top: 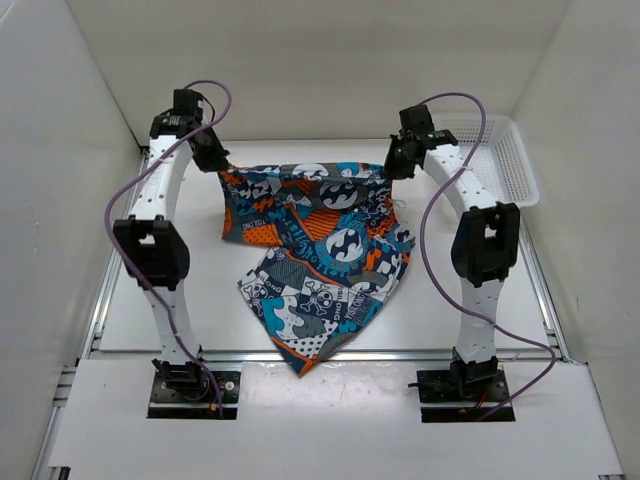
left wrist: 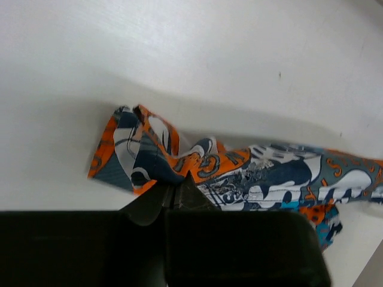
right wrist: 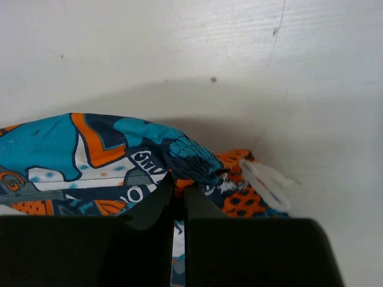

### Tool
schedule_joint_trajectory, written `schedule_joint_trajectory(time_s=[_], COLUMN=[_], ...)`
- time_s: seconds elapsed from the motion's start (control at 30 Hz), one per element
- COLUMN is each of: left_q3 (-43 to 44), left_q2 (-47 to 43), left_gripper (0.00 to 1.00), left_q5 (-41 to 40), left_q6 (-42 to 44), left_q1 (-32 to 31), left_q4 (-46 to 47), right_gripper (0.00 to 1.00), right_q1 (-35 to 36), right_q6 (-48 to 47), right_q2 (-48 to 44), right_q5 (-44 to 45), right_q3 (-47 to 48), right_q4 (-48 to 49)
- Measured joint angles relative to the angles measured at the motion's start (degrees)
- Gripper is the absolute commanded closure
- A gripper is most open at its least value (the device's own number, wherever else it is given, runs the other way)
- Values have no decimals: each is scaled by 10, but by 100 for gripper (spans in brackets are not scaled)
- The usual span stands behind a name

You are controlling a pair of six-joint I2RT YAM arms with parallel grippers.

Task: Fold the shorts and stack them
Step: Fold the shorts

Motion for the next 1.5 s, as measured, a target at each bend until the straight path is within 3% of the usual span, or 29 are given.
schedule_joint_trajectory(time_s=[0.17,0.4,0.53,0.73,0.77,0.8,0.83,0.93,0.97,1.1,1.2,1.27,1.4,1.5], left_q3=[-178,-407,-526,-634,-641,-645,-648,-645,-640,-605,-582,-584,-631,-677], left_q2=[-197,-498,-558,-562,-562,-561,-558,-529,-511,-464,-482,-504,-522,-487], left_gripper=[90,90,90,90,82,67,36,3,0,0,10,11,4,2], left_q5=[-7,28,39,30,29,29,33,53,51,5,-22,-32,-34,-29], left_q6=[5,-43,-100,-200,-213,-223,-227,-213,-208,-198,-191,-187,-175,-165], left_q1=[-45,-186,-275,-433,-460,-489,-515,-577,-589,-572,-511,-460,-351,-282], left_q4=[5,32,43,45,48,52,55,43,30,-34,-39,-27,15,50], right_gripper=[100,100,100,100,100,97,75,23,18,12,16,18,18,19], right_q1=[-4,-39,-64,-90,-91,-92,-92,-96,-98,-102,-102,-102,-102,-102], right_q6=[6,11,10,8,7,8,8,10,14,11,11,10,11,11], right_q2=[-77,-212,-264,-327,-337,-347,-357,-374,-376,-387,-403,-413,-416,-408], right_q5=[-4,-12,1,41,49,59,70,97,103,115,121,118,91,61], right_q3=[-99,-241,-321,-434,-447,-458,-469,-487,-488,-490,-506,-525,-567,-586], right_q4=[-10,-21,-20,-34,-36,-36,-36,-36,-34,-28,-24,-23,-11,2])
